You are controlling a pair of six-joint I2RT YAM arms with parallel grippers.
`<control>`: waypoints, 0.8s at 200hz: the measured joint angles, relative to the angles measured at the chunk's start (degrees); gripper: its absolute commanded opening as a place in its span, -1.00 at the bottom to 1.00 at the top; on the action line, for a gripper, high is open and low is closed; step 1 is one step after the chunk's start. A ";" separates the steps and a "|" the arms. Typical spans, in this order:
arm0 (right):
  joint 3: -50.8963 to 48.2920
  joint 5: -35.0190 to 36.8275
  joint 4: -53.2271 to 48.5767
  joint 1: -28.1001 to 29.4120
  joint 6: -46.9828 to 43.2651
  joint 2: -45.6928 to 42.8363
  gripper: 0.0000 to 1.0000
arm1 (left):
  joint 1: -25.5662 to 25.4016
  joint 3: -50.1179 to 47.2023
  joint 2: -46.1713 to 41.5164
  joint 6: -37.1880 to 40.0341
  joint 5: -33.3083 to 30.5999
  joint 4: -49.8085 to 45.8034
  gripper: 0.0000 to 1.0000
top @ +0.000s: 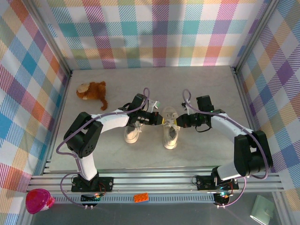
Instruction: Tie the shoes
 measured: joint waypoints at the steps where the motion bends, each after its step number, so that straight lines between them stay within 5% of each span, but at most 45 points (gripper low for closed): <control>1: 0.00 0.09 -0.07 0.00 -0.04 0.00 -1.00 | 0.00 0.00 -0.02 -0.02 0.00 0.02 -1.00; 160: 5.68 -1.77 -3.85 0.76 -1.64 3.04 -0.63 | -0.57 5.81 -1.05 5.88 -1.31 -9.01 -1.00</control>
